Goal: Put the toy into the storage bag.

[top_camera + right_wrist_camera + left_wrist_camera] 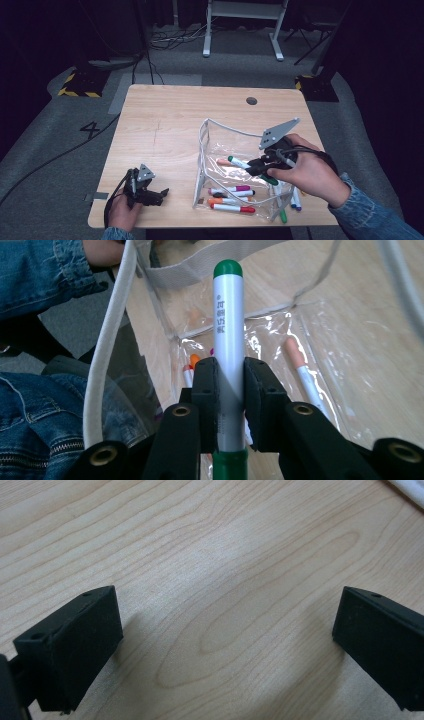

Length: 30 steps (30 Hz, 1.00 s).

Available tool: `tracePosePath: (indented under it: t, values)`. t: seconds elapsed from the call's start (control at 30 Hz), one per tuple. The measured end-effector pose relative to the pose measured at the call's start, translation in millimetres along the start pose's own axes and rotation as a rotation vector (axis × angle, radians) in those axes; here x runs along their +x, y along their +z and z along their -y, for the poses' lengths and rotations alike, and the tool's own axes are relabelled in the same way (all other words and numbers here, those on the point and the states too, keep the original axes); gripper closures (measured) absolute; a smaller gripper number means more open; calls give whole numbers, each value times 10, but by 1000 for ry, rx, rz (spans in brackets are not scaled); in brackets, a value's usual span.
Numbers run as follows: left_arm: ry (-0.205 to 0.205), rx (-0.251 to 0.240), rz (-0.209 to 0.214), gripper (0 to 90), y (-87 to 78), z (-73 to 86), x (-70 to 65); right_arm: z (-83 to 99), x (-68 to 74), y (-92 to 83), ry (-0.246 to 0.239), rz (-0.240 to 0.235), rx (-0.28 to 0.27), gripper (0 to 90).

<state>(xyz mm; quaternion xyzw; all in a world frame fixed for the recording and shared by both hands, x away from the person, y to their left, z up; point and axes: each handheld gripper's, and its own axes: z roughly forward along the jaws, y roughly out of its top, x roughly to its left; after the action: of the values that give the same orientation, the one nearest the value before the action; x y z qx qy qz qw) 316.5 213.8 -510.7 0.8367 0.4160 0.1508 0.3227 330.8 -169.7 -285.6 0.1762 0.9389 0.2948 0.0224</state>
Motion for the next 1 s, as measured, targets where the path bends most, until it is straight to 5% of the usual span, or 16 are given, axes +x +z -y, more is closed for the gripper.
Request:
tracePosePath:
  t: [0.57,1.0]
  values:
    - [0,0,0,0,0,0,0,-127,92,721,-71,-92,201,768]
    - [0,0,0,0,-1,0,0,-41,97,1074,-85,-117,314,767]
